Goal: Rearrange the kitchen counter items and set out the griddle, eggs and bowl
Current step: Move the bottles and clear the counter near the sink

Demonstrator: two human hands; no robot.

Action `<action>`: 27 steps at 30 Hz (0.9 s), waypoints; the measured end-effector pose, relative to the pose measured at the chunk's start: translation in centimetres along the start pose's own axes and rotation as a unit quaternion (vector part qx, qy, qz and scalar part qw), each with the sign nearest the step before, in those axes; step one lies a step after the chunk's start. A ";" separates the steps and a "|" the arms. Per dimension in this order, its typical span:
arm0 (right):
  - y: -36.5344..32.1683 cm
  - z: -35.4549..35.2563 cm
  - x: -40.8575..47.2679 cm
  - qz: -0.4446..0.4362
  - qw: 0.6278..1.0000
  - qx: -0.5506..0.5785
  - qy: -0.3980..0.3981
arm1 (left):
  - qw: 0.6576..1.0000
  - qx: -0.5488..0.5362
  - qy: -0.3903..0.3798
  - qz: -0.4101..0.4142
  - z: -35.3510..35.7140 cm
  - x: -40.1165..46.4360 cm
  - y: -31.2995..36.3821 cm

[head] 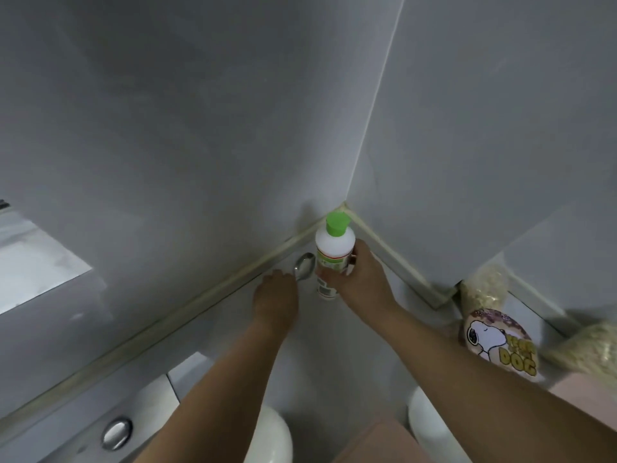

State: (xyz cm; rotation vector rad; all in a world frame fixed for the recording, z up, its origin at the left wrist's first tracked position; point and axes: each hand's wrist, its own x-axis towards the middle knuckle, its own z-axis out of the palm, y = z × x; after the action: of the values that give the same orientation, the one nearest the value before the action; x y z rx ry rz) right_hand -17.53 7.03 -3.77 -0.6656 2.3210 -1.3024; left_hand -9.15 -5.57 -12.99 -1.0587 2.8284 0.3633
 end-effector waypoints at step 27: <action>-5.7 -19.2 -15.0 -0.050 0.976 0.052 0.207 | 0.894 -0.440 -0.070 -0.051 -11.7 -8.9 13.0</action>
State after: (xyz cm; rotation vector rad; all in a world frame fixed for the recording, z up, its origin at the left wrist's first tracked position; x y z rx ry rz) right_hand -14.77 26.12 12.16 -0.5194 2.5413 -1.7355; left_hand -11.10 6.55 2.32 -1.1948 2.4347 1.7279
